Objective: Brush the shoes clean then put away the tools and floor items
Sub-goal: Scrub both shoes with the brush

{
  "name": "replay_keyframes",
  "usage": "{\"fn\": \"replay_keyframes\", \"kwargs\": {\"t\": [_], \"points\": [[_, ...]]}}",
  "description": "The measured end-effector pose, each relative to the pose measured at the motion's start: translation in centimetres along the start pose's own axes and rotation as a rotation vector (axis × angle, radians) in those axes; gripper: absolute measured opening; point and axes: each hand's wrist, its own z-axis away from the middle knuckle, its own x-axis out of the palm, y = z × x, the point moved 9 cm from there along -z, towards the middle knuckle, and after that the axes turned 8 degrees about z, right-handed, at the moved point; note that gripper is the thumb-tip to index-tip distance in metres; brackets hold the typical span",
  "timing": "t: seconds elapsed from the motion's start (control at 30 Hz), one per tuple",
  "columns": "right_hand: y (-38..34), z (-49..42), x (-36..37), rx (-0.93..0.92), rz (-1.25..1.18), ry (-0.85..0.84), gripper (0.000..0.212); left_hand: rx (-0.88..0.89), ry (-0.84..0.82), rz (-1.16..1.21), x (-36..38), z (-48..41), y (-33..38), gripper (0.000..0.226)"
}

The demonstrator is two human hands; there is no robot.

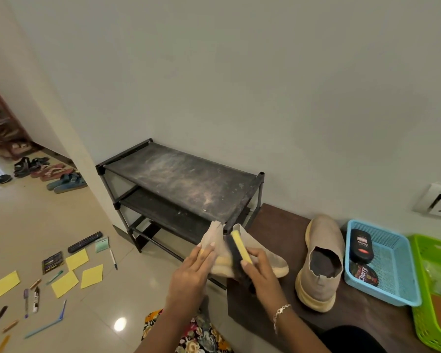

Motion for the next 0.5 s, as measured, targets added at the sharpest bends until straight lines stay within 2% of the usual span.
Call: {"fn": "replay_keyframes", "kwargs": {"t": [0.07,0.13,0.17,0.23,0.3,0.37,0.43,0.5], "points": [[3.8,-0.6,-2.2,0.226,0.108,0.098,0.023,-0.005,-0.008,0.014,0.3,0.2,0.0,0.092],[4.3,-0.8,-2.8,0.271,0.201,0.134,0.027,-0.012,-0.014,0.023,0.4,0.2,0.2,0.087],[3.3,-0.8,-2.1,0.219,0.2,0.114,0.026,-0.014,-0.013,0.025,0.3,0.1,0.2,0.089],[-1.2,0.2,0.2,-0.001,0.089,0.009,0.021,-0.019,-0.019,0.035,0.1,-0.2,0.2,0.092],[-4.6,1.5,2.1,-0.184,-0.046,-0.117,0.022,-0.011,-0.009,0.05,-0.1,-0.4,0.2,0.082],[-4.0,1.2,1.9,-0.222,-0.02,-0.151,0.023,-0.01,-0.021,0.046,-0.3,-0.3,0.1,0.08],[0.4,-0.7,-0.3,-0.026,0.02,-0.068,0.016,-0.029,-0.061,0.037,0.0,0.0,0.0,0.094],[4.7,-1.7,-2.7,0.248,0.093,0.042,0.02,-0.04,-0.096,0.032,0.5,0.3,0.0,0.1]]}}
